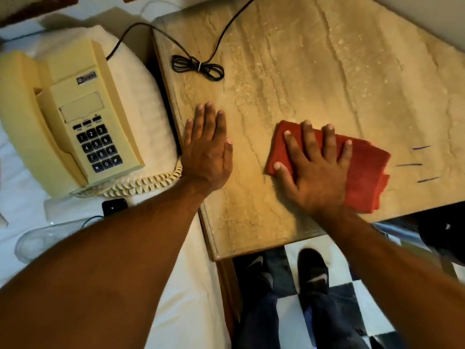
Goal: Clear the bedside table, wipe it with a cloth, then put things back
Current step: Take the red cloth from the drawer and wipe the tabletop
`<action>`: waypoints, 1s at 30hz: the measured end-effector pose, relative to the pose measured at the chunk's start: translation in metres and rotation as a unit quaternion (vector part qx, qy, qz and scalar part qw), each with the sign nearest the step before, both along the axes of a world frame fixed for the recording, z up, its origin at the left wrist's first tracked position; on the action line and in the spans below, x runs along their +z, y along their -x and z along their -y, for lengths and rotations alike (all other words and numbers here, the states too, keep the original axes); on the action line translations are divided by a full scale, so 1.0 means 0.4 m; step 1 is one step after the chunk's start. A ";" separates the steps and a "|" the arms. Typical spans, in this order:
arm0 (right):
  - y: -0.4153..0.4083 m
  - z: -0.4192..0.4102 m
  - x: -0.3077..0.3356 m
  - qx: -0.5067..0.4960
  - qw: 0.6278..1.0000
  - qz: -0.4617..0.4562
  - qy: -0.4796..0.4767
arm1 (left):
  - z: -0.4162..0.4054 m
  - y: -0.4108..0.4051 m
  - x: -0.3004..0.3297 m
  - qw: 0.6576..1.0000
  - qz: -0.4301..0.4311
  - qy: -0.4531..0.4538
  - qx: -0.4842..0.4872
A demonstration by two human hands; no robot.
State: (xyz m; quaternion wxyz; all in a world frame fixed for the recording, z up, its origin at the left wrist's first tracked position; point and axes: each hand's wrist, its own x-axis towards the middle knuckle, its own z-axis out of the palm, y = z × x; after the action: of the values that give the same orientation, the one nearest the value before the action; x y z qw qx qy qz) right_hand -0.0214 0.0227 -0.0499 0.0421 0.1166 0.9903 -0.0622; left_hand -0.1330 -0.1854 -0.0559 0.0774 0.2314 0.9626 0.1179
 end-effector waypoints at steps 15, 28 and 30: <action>-0.026 -0.353 0.002 -0.063 0.997 -0.024 0.025 | -0.084 -0.050 0.038 0.997 -0.033 0.075 -0.009; -0.172 -0.758 -0.010 -0.116 0.993 0.011 -0.008 | -0.520 -0.233 0.028 0.986 0.027 0.017 -0.163; -0.171 -0.667 -0.014 -0.245 0.969 -0.010 -0.010 | -0.532 -0.236 0.018 0.985 0.020 0.040 -0.167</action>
State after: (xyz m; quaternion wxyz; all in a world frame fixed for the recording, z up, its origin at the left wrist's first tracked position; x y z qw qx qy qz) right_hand 0.0471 0.2894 -0.0555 0.0149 0.3559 0.9324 -0.0614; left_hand -0.0386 0.0274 -0.0486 0.1245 0.3832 0.9126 0.0695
